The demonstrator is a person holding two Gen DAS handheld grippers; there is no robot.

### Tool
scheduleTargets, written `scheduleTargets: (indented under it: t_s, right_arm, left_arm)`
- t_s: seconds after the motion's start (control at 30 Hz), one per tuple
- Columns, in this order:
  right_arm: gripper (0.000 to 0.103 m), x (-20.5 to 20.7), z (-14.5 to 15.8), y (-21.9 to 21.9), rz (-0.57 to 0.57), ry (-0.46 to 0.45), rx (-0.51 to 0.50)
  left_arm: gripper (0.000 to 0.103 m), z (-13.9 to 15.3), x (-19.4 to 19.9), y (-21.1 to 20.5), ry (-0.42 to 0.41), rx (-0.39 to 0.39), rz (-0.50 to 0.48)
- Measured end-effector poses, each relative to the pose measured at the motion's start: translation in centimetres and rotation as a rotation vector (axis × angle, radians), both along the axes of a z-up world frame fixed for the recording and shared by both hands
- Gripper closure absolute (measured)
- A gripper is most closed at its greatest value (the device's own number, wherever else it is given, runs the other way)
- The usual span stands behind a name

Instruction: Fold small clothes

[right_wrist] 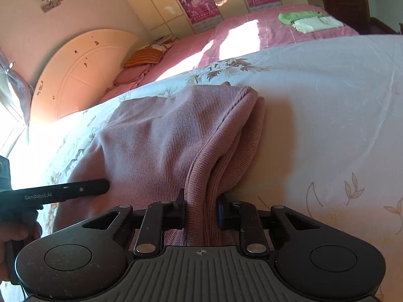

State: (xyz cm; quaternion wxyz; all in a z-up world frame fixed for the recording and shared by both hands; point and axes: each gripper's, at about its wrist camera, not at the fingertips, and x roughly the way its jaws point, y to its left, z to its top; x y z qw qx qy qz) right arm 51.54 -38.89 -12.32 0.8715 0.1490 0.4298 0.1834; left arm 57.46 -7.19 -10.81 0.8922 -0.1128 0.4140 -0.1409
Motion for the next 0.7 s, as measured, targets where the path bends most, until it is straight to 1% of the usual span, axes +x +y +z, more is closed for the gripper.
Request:
scheduleTargets:
  t_s: [0.1, 0.23, 0.3, 0.37, 0.43, 0.5, 0.6, 0.7]
  right_arm:
    - [0.083, -1.1, 1.4, 1.3, 0.001, -0.055, -0.06]
    - [0.083, -2.5, 3.4, 4.8, -0.003, -0.117, -0.129]
    - [0.083, -3.3, 4.6, 7.0, 0.004, -0.143, -0.156]
    - [0.083, -4.2, 5.9, 9.4, 0.009, -0.172, -0.18]
    - [0.083, -4.1, 7.1, 13.5, 0.021, -0.194, -0.185]
    - [0.083, -4.0, 7.8, 17.2, 0.038, -0.206, -0.179]
    - [0.083, -3.8, 7.9, 23.2, 0.076, -0.212, -0.155]
    - [0.083, -3.5, 7.1, 29.2, 0.119, -0.203, -0.119]
  left_arm:
    - [0.073, 1.1, -1.1, 0.1, -0.068, 0.008, -0.024]
    - [0.074, 2.7, -2.3, 1.3, -0.124, -0.023, -0.071]
    - [0.074, 3.6, -2.8, 2.7, -0.144, -0.041, -0.086]
    - [0.074, 4.7, -3.5, 5.0, -0.158, -0.059, -0.087]
    - [0.074, 5.6, -4.1, 7.9, -0.174, -0.058, -0.085]
    - [0.074, 6.4, -5.0, 12.0, -0.189, -0.049, -0.07]
    - [0.074, 6.9, -6.1, 17.9, -0.185, -0.037, -0.037]
    - [0.074, 6.7, -7.7, 23.8, -0.164, -0.014, 0.007]
